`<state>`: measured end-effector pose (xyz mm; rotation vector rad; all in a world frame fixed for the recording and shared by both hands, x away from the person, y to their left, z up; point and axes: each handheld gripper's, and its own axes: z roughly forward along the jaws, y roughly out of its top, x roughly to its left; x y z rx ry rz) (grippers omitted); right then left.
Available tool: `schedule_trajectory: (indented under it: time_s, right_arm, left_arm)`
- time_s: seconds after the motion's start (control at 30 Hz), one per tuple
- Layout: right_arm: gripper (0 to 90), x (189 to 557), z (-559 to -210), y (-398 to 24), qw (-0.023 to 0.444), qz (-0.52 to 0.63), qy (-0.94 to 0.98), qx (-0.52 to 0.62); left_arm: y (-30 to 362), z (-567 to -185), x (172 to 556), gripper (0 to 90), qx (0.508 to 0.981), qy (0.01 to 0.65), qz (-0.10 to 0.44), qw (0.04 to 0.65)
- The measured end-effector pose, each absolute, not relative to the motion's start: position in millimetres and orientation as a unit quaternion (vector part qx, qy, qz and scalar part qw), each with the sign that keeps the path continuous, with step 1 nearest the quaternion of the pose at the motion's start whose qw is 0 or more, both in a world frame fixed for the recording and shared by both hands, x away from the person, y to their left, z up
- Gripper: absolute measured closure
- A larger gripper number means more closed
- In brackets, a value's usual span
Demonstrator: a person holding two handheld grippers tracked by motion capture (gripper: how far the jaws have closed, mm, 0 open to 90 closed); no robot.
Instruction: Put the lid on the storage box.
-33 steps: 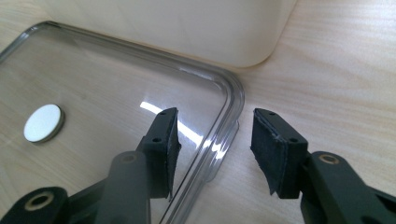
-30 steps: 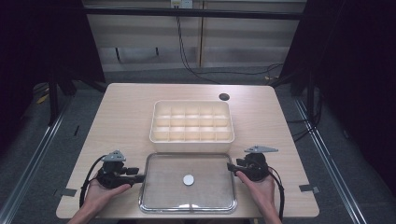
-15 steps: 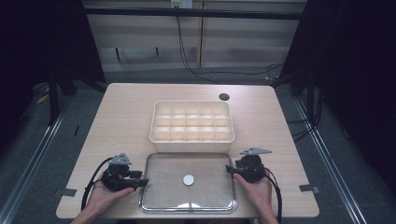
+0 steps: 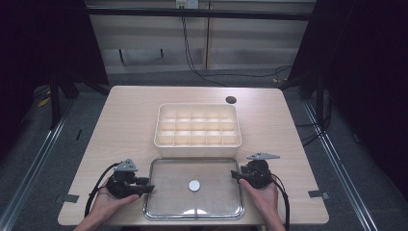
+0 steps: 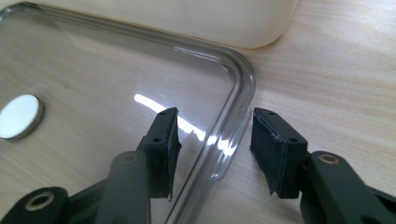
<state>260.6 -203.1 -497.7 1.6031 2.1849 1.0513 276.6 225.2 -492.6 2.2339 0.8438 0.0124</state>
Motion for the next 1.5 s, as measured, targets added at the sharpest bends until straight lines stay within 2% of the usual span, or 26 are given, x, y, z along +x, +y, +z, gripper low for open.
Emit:
schedule_trajectory:
  time_s: [0.17,0.63,0.97,1.5]
  right_arm:
    - [53.0,261,-499,-207,0.098,0.377,0.728,0.565]
    - [61.2,262,-504,-226,0.033,0.447,0.655,0.608]
    - [65.3,258,-500,-233,0.023,0.486,0.632,0.604]
    - [66.1,253,-498,-236,-0.004,0.506,0.619,0.601]
  left_arm:
    - [225,-493,277,61.1,0.870,0.328,0.005,0.368]
    - [225,-493,278,61.1,0.870,0.329,0.002,0.368]
    - [226,-493,278,61.1,0.869,0.332,0.006,0.367]
    - [226,-493,279,59.8,0.867,0.334,0.008,0.369]
